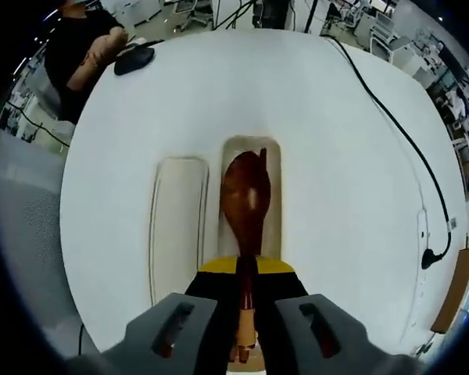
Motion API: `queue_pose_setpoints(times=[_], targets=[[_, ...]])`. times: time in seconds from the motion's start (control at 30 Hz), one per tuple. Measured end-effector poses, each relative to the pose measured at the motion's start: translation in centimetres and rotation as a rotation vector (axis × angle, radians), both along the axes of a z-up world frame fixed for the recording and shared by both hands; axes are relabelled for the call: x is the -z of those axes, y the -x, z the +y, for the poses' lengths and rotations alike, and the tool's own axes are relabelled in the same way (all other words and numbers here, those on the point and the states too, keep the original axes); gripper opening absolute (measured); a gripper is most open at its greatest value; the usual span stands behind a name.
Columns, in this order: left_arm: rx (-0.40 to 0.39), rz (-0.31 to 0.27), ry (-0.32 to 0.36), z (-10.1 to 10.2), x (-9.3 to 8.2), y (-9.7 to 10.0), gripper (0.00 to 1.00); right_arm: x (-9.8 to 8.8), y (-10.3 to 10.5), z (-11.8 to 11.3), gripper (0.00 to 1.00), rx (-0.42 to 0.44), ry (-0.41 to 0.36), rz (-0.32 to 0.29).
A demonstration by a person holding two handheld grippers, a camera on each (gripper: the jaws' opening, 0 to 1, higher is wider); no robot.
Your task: Arrange the utensils inside the cutlery case until each visible utensil rests in its matching compartment.
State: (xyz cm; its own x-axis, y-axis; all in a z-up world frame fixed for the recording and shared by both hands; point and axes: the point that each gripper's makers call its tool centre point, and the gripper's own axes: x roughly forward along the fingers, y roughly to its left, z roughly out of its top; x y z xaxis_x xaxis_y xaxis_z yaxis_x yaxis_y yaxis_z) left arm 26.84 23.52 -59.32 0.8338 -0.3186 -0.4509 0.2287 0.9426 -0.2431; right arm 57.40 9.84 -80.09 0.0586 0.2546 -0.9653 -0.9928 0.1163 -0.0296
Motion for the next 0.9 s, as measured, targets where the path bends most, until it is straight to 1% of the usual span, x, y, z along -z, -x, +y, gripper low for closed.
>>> queue_pose_setpoints(times=[0.03, 0.2, 0.33, 0.47, 0.57, 0.6, 0.7, 0.77, 0.83, 0.9], targets=[[0.0, -0.001, 0.0, 0.0, 0.0, 0.0, 0.77, 0.0, 0.0, 0.0, 0.02, 0.006, -0.013, 0.005], [0.001, -0.003, -0.002, 0.1, -0.1, 0.0, 0.77, -0.5, 0.0, -0.3, 0.02, 0.029, -0.024, 0.001], [0.014, -0.003, -0.014, -0.1, -0.1, 0.0, 0.77, -1.3, -0.1, -0.3, 0.03, 0.063, -0.068, 0.001], [0.027, -0.005, -0.033, -0.2, -0.1, 0.0, 0.75, -1.8, -0.1, -0.8, 0.06, 0.075, -0.079, -0.027], [0.04, -0.009, -0.046, -0.2, -0.2, 0.0, 0.75, -2.6, -0.2, -1.1, 0.1, 0.105, -0.11, -0.056], [0.045, -0.014, -0.049, -0.2, -0.3, 0.0, 0.75, -2.8, -0.1, -1.2, 0.12, 0.11, -0.119, -0.057], [0.056, -0.011, -0.049, -0.1, -0.3, -0.1, 0.76, -3.4, -0.1, -1.5, 0.2, 0.126, -0.137, -0.074], [0.065, -0.011, -0.053, -0.1, -0.3, -0.2, 0.77, -3.7, 0.0, -1.6, 0.24, 0.121, -0.15, -0.085], [0.075, -0.016, -0.048, -0.1, -0.5, -0.4, 0.77, -4.2, 0.0, -1.9, 0.26, 0.133, -0.162, -0.1], [0.082, -0.017, -0.039, -0.1, -0.5, -0.8, 0.78, -4.7, 0.1, -2.1, 0.28, 0.158, -0.184, -0.1]])
